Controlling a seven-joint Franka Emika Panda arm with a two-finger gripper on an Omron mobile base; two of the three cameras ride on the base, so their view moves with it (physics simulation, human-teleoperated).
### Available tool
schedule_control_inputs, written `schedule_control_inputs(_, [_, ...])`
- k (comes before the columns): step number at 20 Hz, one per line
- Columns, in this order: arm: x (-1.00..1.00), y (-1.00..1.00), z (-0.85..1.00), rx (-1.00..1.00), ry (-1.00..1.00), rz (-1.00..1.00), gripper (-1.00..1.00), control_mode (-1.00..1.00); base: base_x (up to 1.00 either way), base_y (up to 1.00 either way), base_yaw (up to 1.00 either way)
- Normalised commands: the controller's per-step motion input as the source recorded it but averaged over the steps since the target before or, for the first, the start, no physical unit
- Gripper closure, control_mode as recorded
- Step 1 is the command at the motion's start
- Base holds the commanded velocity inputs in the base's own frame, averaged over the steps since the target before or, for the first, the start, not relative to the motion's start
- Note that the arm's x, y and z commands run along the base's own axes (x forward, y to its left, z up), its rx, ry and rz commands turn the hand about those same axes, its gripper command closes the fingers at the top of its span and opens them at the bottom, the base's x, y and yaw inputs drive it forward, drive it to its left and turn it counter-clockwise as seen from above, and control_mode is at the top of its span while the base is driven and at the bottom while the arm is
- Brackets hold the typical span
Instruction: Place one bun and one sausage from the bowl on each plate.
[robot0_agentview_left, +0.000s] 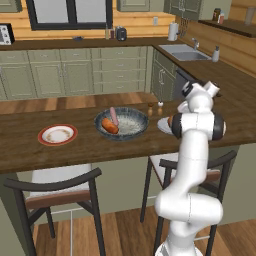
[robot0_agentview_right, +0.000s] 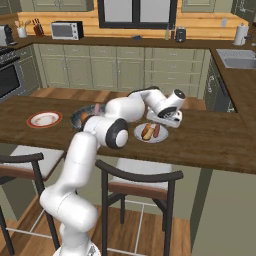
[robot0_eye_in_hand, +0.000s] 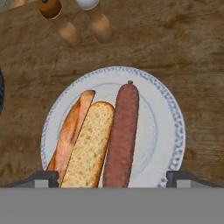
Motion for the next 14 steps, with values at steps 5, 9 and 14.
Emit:
schedule_control_inputs(5, [-1.00,0.41,0.63,0.00,-0.02,0.00,-1.00,-1.00,0.00,0.00,0.00])
schedule_control_inputs(9, [-0.85,0.57,0.73,0.00,0.00,0.00,-1.00,-1.00,0.00,0.00,0.00])
schedule_control_inputs(14, [-0.80,0.53,0.62,0.00,0.00,0.00,-1.00,-1.00,0.00,0.00,0.00])
